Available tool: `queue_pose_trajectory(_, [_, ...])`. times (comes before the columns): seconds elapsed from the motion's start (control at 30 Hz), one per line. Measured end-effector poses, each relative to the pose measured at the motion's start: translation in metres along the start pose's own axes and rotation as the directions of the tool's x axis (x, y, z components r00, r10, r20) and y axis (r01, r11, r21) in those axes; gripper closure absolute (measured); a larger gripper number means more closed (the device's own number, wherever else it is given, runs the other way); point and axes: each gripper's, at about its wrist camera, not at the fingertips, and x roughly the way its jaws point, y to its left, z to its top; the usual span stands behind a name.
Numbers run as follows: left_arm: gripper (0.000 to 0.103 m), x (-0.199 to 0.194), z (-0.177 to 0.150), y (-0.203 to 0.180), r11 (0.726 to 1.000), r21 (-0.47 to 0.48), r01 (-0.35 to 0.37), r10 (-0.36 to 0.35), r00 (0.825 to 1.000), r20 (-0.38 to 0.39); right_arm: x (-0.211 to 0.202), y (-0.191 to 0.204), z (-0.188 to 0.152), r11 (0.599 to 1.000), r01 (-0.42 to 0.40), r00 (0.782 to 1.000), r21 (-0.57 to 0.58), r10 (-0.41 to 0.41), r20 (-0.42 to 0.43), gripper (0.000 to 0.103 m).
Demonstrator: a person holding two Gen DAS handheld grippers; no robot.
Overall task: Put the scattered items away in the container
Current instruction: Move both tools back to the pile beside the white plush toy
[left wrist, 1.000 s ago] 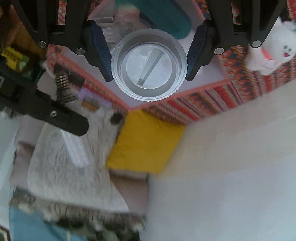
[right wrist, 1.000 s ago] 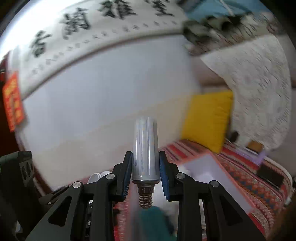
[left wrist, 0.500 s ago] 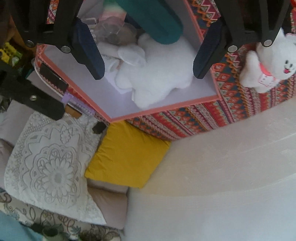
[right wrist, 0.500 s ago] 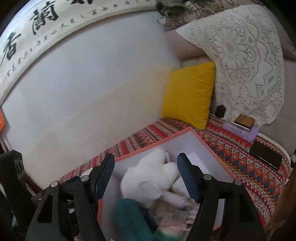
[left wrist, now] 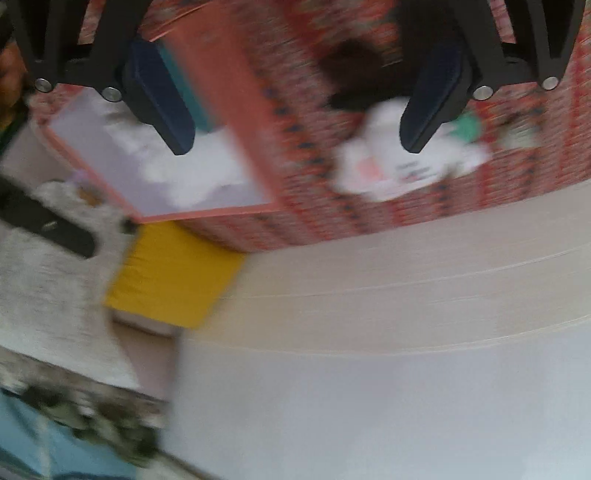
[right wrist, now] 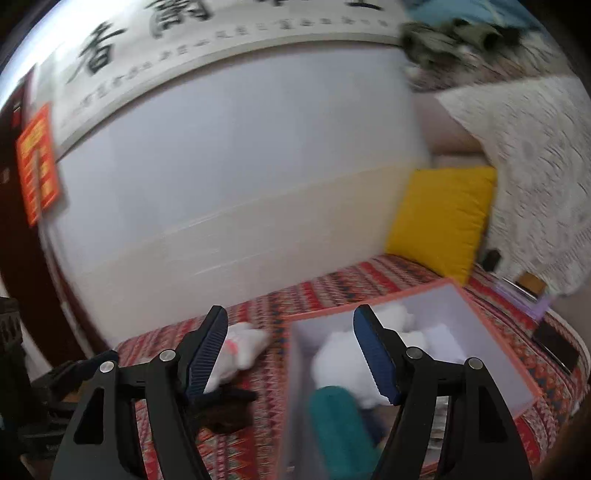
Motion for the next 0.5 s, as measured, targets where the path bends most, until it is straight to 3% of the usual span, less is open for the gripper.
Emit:
queue_pose_trajectory(0.17, [0.007, -0.007, -0.055, 0.096, 0.982, -0.088, -0.167, 0.161, 0.984, -0.073, 0.024, 0.08, -0.032, 0.985, -0.129, 0.989, -0.118, 0.119, -0.088, 0.028])
queue_pose_trajectory(0.23, [0.007, 0.008, -0.083, 0.129, 0.97, -0.114, -0.217, 0.201, 0.97, -0.137, 0.043, 0.113, -0.054, 0.968, -0.199, 0.972, -0.155, 0.175, -0.156, 0.028])
queue_pose_trajectory(0.37, [0.007, 0.055, -0.115, 0.158, 0.962, -0.125, -0.242, 0.206, 0.947, -0.245, 0.085, 0.163, -0.098, 0.941, -0.277, 0.928, -0.195, 0.21, -0.307, 0.028])
queue_pose_trajectory(0.5, [0.007, 0.107, -0.122, 0.171, 0.966, -0.151, -0.212, 0.16, 0.942, -0.295, 0.113, 0.162, -0.112, 0.942, -0.275, 0.911, -0.193, 0.191, -0.366, 0.03])
